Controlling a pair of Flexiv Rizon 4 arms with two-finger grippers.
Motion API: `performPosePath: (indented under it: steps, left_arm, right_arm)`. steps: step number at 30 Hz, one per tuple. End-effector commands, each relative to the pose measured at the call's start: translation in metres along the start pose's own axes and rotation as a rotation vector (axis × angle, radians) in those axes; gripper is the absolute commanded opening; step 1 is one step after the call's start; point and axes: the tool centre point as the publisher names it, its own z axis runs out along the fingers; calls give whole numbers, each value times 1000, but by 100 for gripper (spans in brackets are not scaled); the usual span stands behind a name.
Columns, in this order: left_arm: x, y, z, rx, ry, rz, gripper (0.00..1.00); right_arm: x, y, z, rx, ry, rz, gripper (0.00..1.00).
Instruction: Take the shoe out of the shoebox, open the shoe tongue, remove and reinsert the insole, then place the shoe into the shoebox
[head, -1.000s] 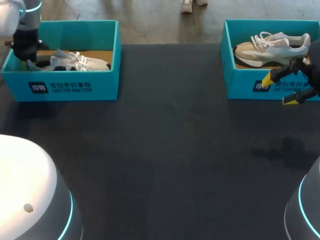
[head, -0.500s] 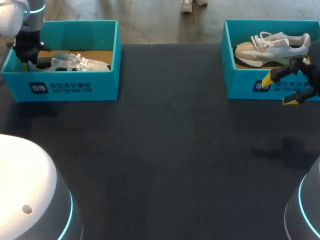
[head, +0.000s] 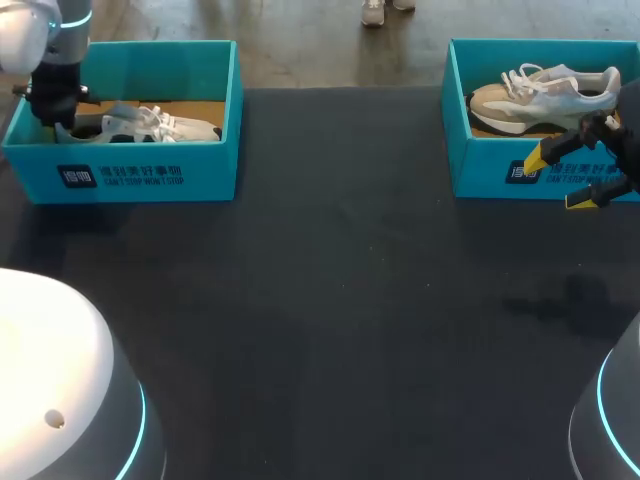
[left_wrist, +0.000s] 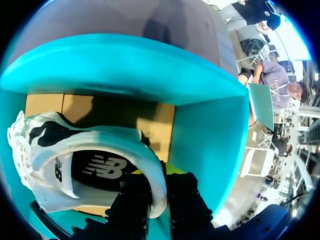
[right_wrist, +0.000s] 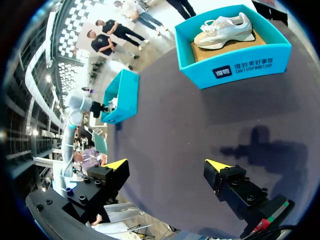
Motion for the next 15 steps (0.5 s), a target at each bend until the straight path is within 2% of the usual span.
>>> performPosePath:
  steps: [1,5,6,7,8,9,10,15]
  left_arm:
    - [-5,1,4,3,4,-4,0]
    - [-6,4,2,0,-5,-12,0]
    - [-6,5,-1,-5,-12,-10,22]
    - [-5,5,-3,-7,-16,-12,49]
    - [-5,5,-3,-7,-16,-12,49]
    - [-4,4,-6,-14,-22,-10,81]
    - [-4,4,-7,-19,-25,-9,100]
    - [-1,3,-16,-32,-41,-17,100]
  right_arm:
    - [1,0,0,-1,-4,2,100]
    - [1,0,0,-1,-4,2,100]
    - [1,0,0,-1,-4,2,100]
    - [1,0,0,-1,-4,2,100]
    - [1,0,0,-1,-4,2,100]
    - [1,0,0,-1,-4,2,100]
    - [1,0,0,-1,-4,2,100]
    - [1,0,0,-1,-4,2,100]
